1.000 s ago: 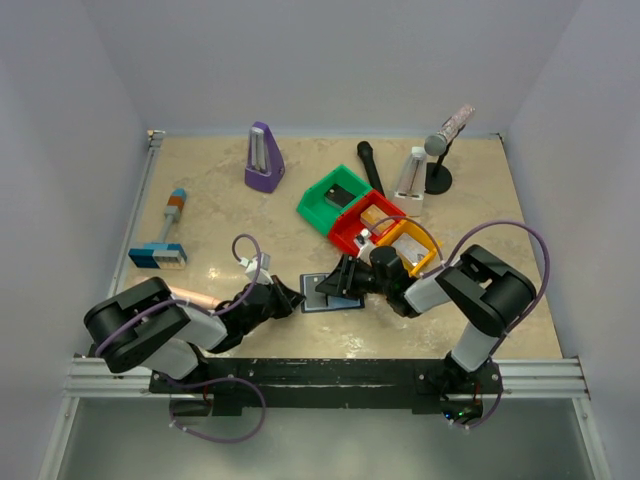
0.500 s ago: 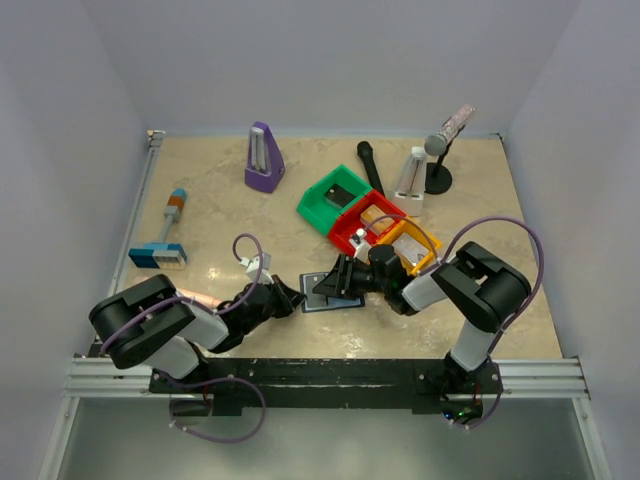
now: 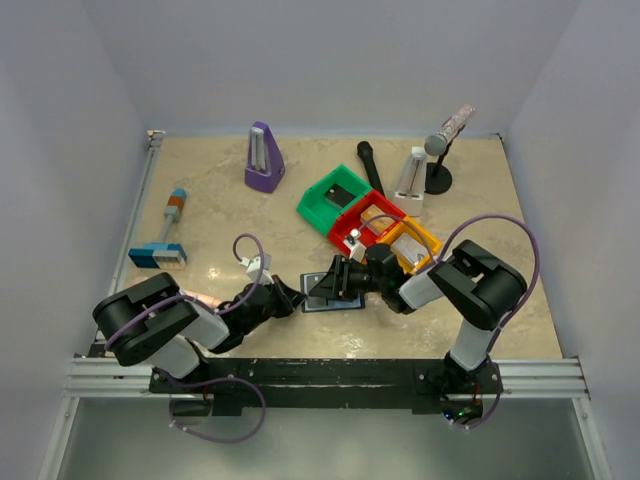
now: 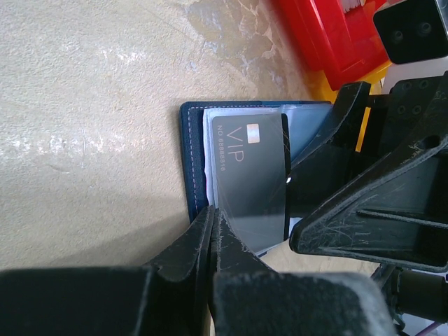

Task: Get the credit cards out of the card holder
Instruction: Remove the credit card from the card holder.

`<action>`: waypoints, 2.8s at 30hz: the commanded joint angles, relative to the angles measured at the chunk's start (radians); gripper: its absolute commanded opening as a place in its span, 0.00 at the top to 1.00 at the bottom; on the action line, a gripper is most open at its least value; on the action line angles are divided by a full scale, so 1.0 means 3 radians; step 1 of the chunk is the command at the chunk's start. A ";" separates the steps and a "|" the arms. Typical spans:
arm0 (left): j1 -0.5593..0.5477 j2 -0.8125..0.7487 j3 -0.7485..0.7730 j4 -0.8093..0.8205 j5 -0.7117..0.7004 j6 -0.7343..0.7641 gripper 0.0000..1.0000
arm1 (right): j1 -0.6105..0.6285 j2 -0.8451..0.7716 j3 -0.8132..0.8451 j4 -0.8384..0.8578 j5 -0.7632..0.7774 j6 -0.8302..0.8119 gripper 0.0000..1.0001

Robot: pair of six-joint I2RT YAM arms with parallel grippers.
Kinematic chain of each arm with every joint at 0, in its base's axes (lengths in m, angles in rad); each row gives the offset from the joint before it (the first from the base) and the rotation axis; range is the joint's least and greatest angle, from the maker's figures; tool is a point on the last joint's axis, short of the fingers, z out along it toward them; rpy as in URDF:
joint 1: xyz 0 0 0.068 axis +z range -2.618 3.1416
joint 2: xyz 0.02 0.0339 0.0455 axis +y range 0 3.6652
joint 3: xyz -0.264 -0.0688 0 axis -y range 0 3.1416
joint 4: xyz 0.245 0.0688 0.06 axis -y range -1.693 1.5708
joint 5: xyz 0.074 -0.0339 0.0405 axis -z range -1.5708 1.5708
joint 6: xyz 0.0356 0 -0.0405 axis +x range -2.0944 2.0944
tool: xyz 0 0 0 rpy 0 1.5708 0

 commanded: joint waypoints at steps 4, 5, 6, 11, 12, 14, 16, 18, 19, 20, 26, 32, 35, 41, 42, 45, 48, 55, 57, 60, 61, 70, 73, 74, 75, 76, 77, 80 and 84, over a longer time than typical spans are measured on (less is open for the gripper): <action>-0.0012 0.0050 -0.0155 -0.0355 0.0012 0.0004 1.00 | 0.0069 -0.0304 0.0045 -0.0248 -0.0092 -0.0126 0.47; -0.0012 0.0055 -0.0155 -0.0360 0.0006 -0.0011 1.00 | 0.0069 -0.0330 0.0030 -0.0279 -0.0077 -0.0141 0.48; -0.0012 0.0066 -0.0155 -0.0365 0.0006 -0.0017 1.00 | 0.0064 -0.0360 0.0024 -0.0305 -0.0067 -0.0151 0.48; -0.0007 0.0081 -0.0155 -0.0380 -0.0009 -0.0047 1.00 | 0.0064 -0.0401 0.0014 -0.0336 -0.0046 -0.0146 0.48; -0.0007 0.0081 -0.0155 -0.0385 -0.0014 -0.0047 1.00 | 0.0059 -0.0407 0.0009 -0.0346 -0.0041 -0.0146 0.48; -0.0007 0.0071 -0.0155 -0.0411 -0.0019 -0.0052 1.00 | 0.0064 -0.0432 -0.0006 -0.0356 -0.0031 -0.0146 0.49; -0.0007 0.0071 -0.0155 -0.0426 -0.0029 -0.0058 1.00 | 0.0054 -0.0458 -0.0016 -0.0377 -0.0015 -0.0157 0.49; -0.0007 0.0071 -0.0155 -0.0436 -0.0034 -0.0068 1.00 | 0.0054 -0.0483 -0.0027 -0.0412 -0.0005 -0.0167 0.49; -0.0007 0.0071 -0.0144 -0.0441 -0.0040 -0.0068 1.00 | 0.0044 -0.0493 -0.0032 -0.0423 0.0005 -0.0167 0.49; -0.0007 0.0071 -0.0144 -0.0447 -0.0040 -0.0068 1.00 | 0.0044 -0.0509 -0.0032 -0.0428 0.0005 -0.0167 0.49; -0.0007 0.0081 -0.0134 -0.0493 -0.0060 -0.0088 1.00 | 0.0028 -0.0596 -0.0078 -0.0515 0.0046 -0.0208 0.50; -0.0002 0.0091 -0.0139 -0.0518 -0.0075 -0.0124 1.00 | -0.0002 -0.0637 -0.0124 -0.0520 0.0066 -0.0213 0.50; -0.0002 0.0096 -0.0139 -0.0528 -0.0080 -0.0134 1.00 | -0.0012 -0.0672 -0.0134 -0.0520 0.0077 -0.0218 0.51; 0.0003 0.0101 -0.0160 -0.0528 -0.0096 -0.0165 1.00 | -0.0033 -0.0749 -0.0170 -0.0556 0.0092 -0.0233 0.52; 0.0003 0.0096 -0.0165 -0.0523 -0.0096 -0.0165 1.00 | -0.0038 -0.0749 -0.0175 -0.0561 0.0092 -0.0233 0.53; 0.0003 0.0101 -0.0170 -0.0523 -0.0101 -0.0170 1.00 | -0.0053 -0.0790 -0.0195 -0.0571 0.0102 -0.0243 0.53; 0.0008 0.0101 -0.0175 -0.0518 -0.0101 -0.0180 1.00 | -0.0058 -0.0826 -0.0226 -0.0586 0.0118 -0.0249 0.54; 0.0008 0.0096 -0.0196 -0.0488 -0.0101 -0.0191 1.00 | -0.0074 -0.0887 -0.0272 -0.0637 0.0224 -0.0244 0.59; 0.0008 0.0091 -0.0201 -0.0488 -0.0101 -0.0185 1.00 | -0.0074 -0.0908 -0.0272 -0.0673 0.0250 -0.0249 0.62; 0.0008 0.0061 -0.0216 -0.0467 -0.0106 -0.0185 1.00 | -0.0084 -0.0938 -0.0262 -0.0750 0.0296 -0.0259 0.66; 0.0008 0.0055 -0.0226 -0.0457 -0.0106 -0.0185 1.00 | -0.0084 -0.0943 -0.0262 -0.0760 0.0307 -0.0259 0.68; 0.0008 0.0014 -0.0252 -0.0447 -0.0121 -0.0170 1.00 | -0.0084 -0.0933 -0.0252 -0.0837 0.0394 -0.0264 0.78; 0.0008 0.0020 -0.0252 -0.0442 -0.0121 -0.0170 1.00 | -0.0079 -0.0923 -0.0247 -0.0842 0.0394 -0.0264 0.80; 0.0008 0.0020 -0.0252 -0.0442 -0.0121 -0.0165 1.00 | -0.0084 -0.0918 -0.0242 -0.0847 0.0399 -0.0264 0.81; 0.0008 0.0020 -0.0252 -0.0442 -0.0121 -0.0165 1.00 | -0.0084 -0.0918 -0.0241 -0.0852 0.0404 -0.0264 0.82; 0.0008 0.0020 -0.0252 -0.0442 -0.0121 -0.0160 1.00 | -0.0084 -0.0918 -0.0247 -0.0863 0.0409 -0.0269 0.83; 0.0008 0.0015 -0.0252 -0.0436 -0.0121 -0.0165 1.00 | -0.0079 -0.0918 -0.0247 -0.0868 0.0414 -0.0264 0.83; 0.0008 0.0014 -0.0257 -0.0436 -0.0132 -0.0170 1.00 | -0.0084 -0.0923 -0.0247 -0.0878 0.0434 -0.0274 0.86; 0.0008 0.0014 -0.0257 -0.0436 -0.0142 -0.0165 1.00 | -0.0089 -0.0959 -0.0257 -0.0919 0.0480 -0.0284 0.92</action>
